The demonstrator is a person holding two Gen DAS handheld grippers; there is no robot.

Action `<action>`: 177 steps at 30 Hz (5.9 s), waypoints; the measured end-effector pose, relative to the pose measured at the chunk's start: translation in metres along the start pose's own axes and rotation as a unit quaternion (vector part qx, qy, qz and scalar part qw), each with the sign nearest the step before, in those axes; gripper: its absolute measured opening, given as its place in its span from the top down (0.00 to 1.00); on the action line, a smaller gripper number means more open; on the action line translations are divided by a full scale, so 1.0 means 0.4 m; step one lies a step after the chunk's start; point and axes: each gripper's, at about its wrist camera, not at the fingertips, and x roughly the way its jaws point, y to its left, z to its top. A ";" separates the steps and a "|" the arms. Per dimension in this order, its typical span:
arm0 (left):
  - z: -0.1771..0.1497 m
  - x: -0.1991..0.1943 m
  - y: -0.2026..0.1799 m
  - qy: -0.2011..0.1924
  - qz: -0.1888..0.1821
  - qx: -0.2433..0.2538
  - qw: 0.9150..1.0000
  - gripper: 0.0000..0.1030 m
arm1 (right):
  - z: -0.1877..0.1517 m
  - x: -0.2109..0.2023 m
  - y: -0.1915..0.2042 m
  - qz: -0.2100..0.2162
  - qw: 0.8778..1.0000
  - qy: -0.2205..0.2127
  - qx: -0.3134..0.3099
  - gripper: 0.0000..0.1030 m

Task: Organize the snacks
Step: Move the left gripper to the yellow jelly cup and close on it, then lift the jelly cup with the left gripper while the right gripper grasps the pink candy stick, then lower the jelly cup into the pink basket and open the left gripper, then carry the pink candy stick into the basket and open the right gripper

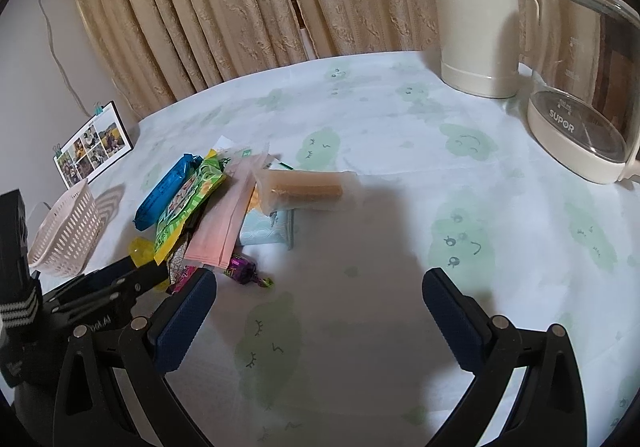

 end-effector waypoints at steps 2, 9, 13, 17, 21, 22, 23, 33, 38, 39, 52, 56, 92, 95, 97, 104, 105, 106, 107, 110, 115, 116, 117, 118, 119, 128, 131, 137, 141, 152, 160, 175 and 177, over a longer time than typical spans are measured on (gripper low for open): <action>0.005 0.004 -0.004 0.000 -0.006 0.001 1.000 0.55 | -0.002 0.002 0.001 0.000 1.000 0.001 -0.003 0.00; 0.008 0.006 -0.018 -0.004 -0.009 0.010 1.000 0.66 | -0.007 0.006 0.008 0.011 1.000 0.009 -0.011 0.01; 0.007 -0.017 0.007 -0.026 -0.011 -0.015 0.999 0.66 | -0.010 0.009 0.018 0.017 1.000 0.012 -0.019 0.02; -0.001 -0.051 0.017 -0.054 0.000 -0.020 0.998 0.66 | -0.011 0.009 0.029 0.026 0.999 0.012 -0.026 0.04; -0.008 -0.081 0.019 -0.081 0.017 -0.018 0.996 0.66 | -0.019 0.006 0.053 0.037 0.998 0.009 -0.049 0.11; -0.008 -0.089 0.020 -0.089 0.022 -0.017 0.996 0.66 | -0.020 0.007 0.060 0.040 0.998 0.009 -0.054 0.14; -0.010 -0.099 0.019 -0.099 0.030 -0.015 0.995 0.66 | -0.023 0.009 0.069 0.045 0.997 0.010 -0.061 0.16; -0.009 -0.157 0.036 -0.159 0.069 -0.015 0.985 0.66 | -0.038 0.034 0.151 0.097 0.991 0.038 -0.085 0.45; -0.010 -0.168 0.044 -0.169 0.081 -0.018 0.982 0.66 | -0.041 0.056 0.173 0.102 0.990 0.056 -0.085 0.54; -0.009 -0.169 0.048 -0.169 0.080 -0.021 0.982 0.66 | -0.041 0.060 0.178 0.101 0.989 0.058 -0.086 0.56; -0.013 -0.175 0.085 -0.170 0.072 -0.047 0.982 0.66 | -0.045 0.095 0.242 0.050 0.988 0.061 -0.135 0.66; -0.012 -0.177 0.092 -0.170 0.069 -0.053 0.982 0.66 | -0.048 0.079 0.210 0.054 0.990 0.060 -0.119 0.68; 0.000 -0.262 0.158 -0.237 0.096 -0.086 0.963 0.66 | -0.053 -0.007 0.180 0.095 0.991 0.006 -0.091 0.71; 0.008 -0.278 0.204 -0.245 0.114 -0.098 0.958 0.66 | -0.053 -0.011 0.180 0.100 0.991 0.002 -0.089 0.71; 0.017 -0.290 0.240 -0.249 0.124 -0.108 0.954 0.66 | -0.053 -0.013 0.181 0.102 0.991 0.000 -0.088 0.71; 0.041 -0.317 0.355 -0.262 0.164 -0.129 0.942 0.66 | -0.055 -0.014 0.182 0.106 0.990 -0.001 -0.089 0.71; 0.044 -0.317 0.370 -0.261 0.168 -0.133 0.941 0.66 | -0.055 -0.013 0.183 0.106 0.990 -0.001 -0.089 0.71; 0.047 -0.316 0.387 -0.259 0.173 -0.138 0.940 0.66 | -0.056 -0.013 0.182 0.106 0.990 -0.001 -0.088 0.71; 0.048 -0.313 0.400 -0.256 0.176 -0.142 0.940 0.66 | -0.055 -0.013 0.182 0.106 0.990 -0.001 -0.089 0.71; 0.050 -0.306 0.441 -0.248 0.185 -0.158 0.938 0.65 | -0.055 -0.009 0.185 0.107 0.990 0.001 -0.089 0.71; 0.032 -0.314 0.491 -0.261 0.175 -0.196 0.929 0.38 | -0.058 -0.008 0.190 0.109 0.990 0.001 -0.090 0.71; 0.032 -0.313 0.493 -0.261 0.173 -0.198 0.929 0.38 | -0.059 -0.009 0.191 0.110 0.990 0.001 -0.090 0.71; 0.031 -0.313 0.494 -0.261 0.173 -0.198 0.929 0.38 | -0.060 -0.009 0.192 0.111 0.990 0.000 -0.090 0.71; 0.030 -0.312 0.493 -0.262 0.174 -0.196 0.929 0.38 | -0.060 -0.010 0.193 0.114 0.989 -0.001 -0.090 0.71; 0.030 -0.311 0.491 -0.261 0.175 -0.193 0.929 0.38 | -0.059 -0.010 0.193 0.116 0.989 -0.002 -0.090 0.71; 0.012 -0.345 0.484 -0.288 0.200 -0.195 0.916 0.38 | -0.035 -0.012 0.245 0.156 0.984 -0.005 -0.080 0.71; 0.002 -0.358 0.499 -0.294 0.212 -0.209 0.908 0.38 | -0.015 -0.006 0.307 0.167 0.981 -0.002 -0.099 0.71; -0.014 -0.367 0.513 -0.296 0.213 -0.222 0.904 0.38 | 0.039 0.002 0.458 0.204 0.969 -0.008 -0.135 0.71; -0.021 -0.377 0.514 -0.304 0.214 -0.226 0.900 0.38 | 0.069 0.020 0.554 0.230 0.962 -0.009 -0.147 0.71; -0.048 -0.415 0.546 -0.325 0.207 -0.269 0.883 0.38 | 0.095 0.089 0.734 0.270 0.947 0.010 -0.173 0.70; -0.052 -0.416 0.554 -0.322 0.202 -0.278 0.882 0.38 | 0.088 0.137 0.763 0.280 0.945 0.020 -0.165 0.52; -0.049 -0.403 0.542 -0.316 0.205 -0.264 0.888 0.38 | 0.070 0.133 0.694 0.242 0.959 0.009 -0.147 0.52; -0.047 -0.401 0.539 -0.315 0.205 -0.260 0.890 0.38 | 0.068 0.131 0.687 0.232 0.961 0.006 -0.148 0.52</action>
